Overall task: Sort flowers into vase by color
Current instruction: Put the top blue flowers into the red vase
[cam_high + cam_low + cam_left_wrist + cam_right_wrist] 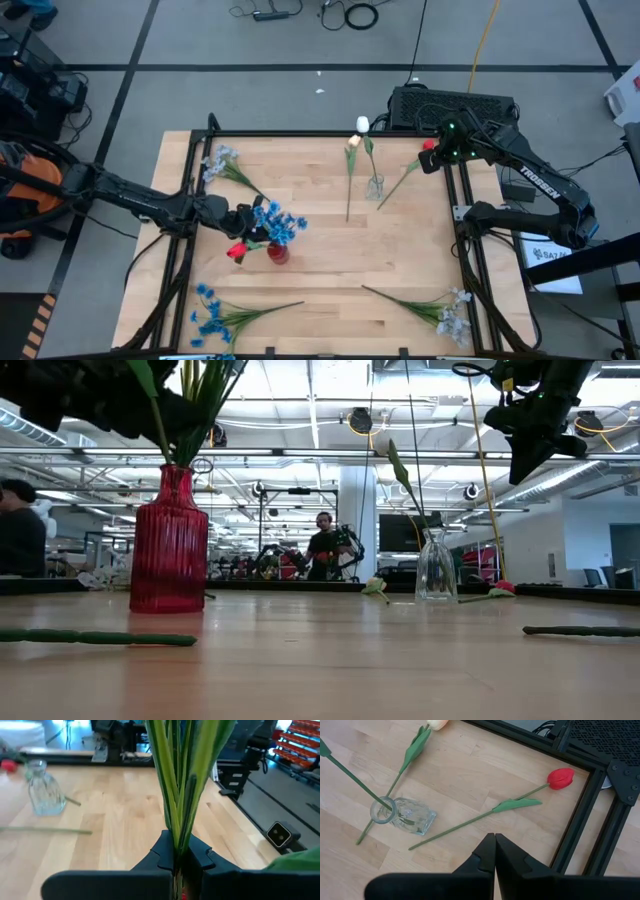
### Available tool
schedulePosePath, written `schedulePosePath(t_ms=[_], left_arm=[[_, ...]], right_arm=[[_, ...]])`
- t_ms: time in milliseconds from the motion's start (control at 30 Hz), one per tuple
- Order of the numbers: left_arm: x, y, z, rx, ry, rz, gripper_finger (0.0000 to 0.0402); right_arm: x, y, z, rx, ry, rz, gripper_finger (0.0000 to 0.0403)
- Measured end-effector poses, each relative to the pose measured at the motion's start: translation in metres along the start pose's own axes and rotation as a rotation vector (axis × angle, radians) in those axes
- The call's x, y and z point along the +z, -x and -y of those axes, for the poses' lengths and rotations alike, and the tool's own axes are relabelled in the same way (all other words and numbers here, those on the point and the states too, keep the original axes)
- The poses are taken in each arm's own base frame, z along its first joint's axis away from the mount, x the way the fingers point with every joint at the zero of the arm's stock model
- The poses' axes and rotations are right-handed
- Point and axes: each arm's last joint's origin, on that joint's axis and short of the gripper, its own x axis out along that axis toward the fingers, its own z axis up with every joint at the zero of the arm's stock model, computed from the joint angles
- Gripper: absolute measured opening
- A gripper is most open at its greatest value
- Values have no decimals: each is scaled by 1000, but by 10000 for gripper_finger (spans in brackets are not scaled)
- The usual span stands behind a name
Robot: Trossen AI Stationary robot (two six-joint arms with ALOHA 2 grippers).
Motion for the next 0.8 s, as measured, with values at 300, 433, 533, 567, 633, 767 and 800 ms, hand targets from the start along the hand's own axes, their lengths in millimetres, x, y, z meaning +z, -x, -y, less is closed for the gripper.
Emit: schedulePosePath(t_ms=[300, 433, 533, 567, 633, 767, 800], left_arm=[[-5, 0, -1, 24, 103, -36, 75], [-5, 0, -1, 23, 119, -43, 104], [-4, 0, -1, 32, 123, -105, 130], [-3, 0, -1, 35, 124, -127, 139], [-2, 0, -1, 40, 125, -181, 155], [4, 3, 0, 37, 130, -253, 180], [6, 5, 1, 27, 132, -260, 184]], right_arm=[[0, 0, 0, 0, 0, 0, 0], [0, 0, 0, 0, 0, 0, 0], [0, 0, 0, 0, 0, 0, 0], [0, 0, 0, 0, 0, 0, 0], [0, 0, 0, 0, 0, 0, 0], [0, 0, 0, 0, 0, 0, 0], [0, 0, 0, 0, 0, 0, 0]])
